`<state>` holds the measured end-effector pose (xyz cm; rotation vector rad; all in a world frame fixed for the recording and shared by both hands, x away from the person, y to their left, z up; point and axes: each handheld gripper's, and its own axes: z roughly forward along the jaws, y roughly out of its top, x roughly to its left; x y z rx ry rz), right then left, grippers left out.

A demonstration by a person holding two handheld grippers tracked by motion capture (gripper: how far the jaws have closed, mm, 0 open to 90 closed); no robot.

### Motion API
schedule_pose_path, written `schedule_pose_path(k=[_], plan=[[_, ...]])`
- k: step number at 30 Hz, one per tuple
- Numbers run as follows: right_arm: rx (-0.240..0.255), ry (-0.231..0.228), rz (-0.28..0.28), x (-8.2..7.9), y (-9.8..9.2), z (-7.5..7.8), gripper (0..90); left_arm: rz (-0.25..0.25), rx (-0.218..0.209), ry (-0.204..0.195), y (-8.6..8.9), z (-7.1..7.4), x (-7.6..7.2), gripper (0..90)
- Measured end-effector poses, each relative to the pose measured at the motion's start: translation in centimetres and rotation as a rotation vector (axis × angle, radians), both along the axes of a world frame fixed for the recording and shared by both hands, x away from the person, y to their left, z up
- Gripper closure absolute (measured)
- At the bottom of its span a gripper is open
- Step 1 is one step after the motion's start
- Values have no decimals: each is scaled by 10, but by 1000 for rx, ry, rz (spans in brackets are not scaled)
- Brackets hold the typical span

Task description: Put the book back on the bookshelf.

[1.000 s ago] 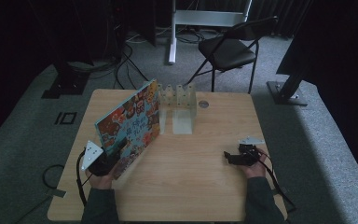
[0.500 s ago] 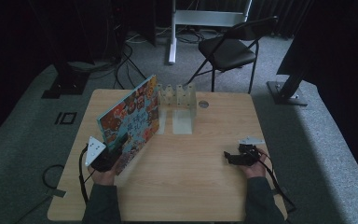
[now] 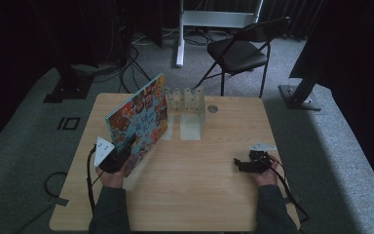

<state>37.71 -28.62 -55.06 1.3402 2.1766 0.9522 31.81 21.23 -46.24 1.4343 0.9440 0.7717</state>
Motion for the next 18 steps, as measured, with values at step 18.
schedule_pose_path(k=[18], plan=[[1, 0, -1, 0, 0, 0, 153, 53, 35, -7, -14, 4, 22, 809]])
